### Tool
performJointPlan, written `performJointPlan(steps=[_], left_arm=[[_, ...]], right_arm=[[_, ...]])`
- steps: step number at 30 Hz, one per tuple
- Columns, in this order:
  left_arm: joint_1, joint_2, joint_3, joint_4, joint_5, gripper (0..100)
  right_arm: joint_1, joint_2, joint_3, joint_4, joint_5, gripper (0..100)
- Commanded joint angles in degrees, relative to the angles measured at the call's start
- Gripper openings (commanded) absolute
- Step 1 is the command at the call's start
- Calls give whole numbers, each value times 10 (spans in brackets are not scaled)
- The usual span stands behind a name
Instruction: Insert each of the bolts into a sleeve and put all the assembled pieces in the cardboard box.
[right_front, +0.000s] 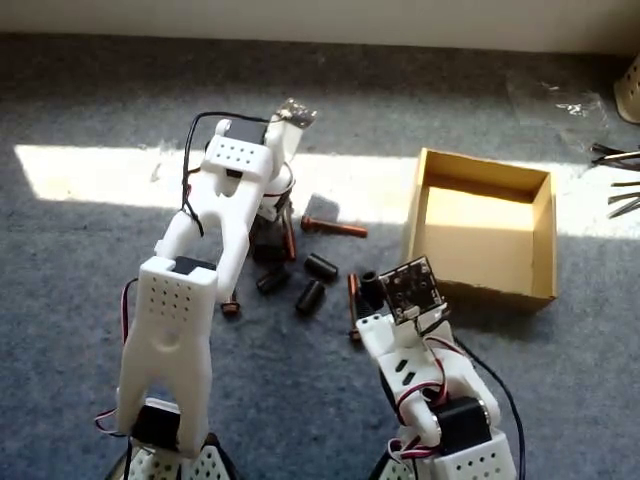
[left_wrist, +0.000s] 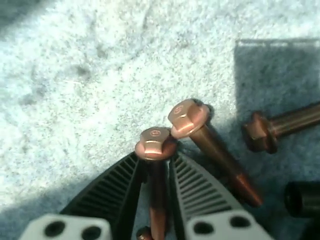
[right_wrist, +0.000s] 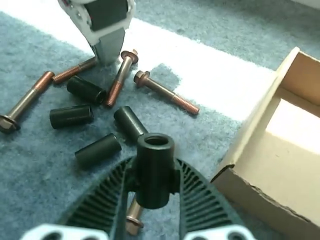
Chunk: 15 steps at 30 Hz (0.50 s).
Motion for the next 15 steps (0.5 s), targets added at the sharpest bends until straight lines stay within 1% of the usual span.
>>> performJointPlan(steps=[1,5,8,11,15], left_arm=[[-6,-14,-28,2,-4,5],[-9,-15,-47,21,-4,5],[-7,-15,-102,75,-4,5],[-6,-13,-167,123,-4,5],[-5,-13,-246,173,-4,5]], right_arm=[[-3,-7,3,-39,-14,5],[-35,-7,26,-72,-13,5],[-72,-7,46,-94,-12,5],[-80,-7,60,-117,-11,5],[-81,-7,75,-154,48,5]])
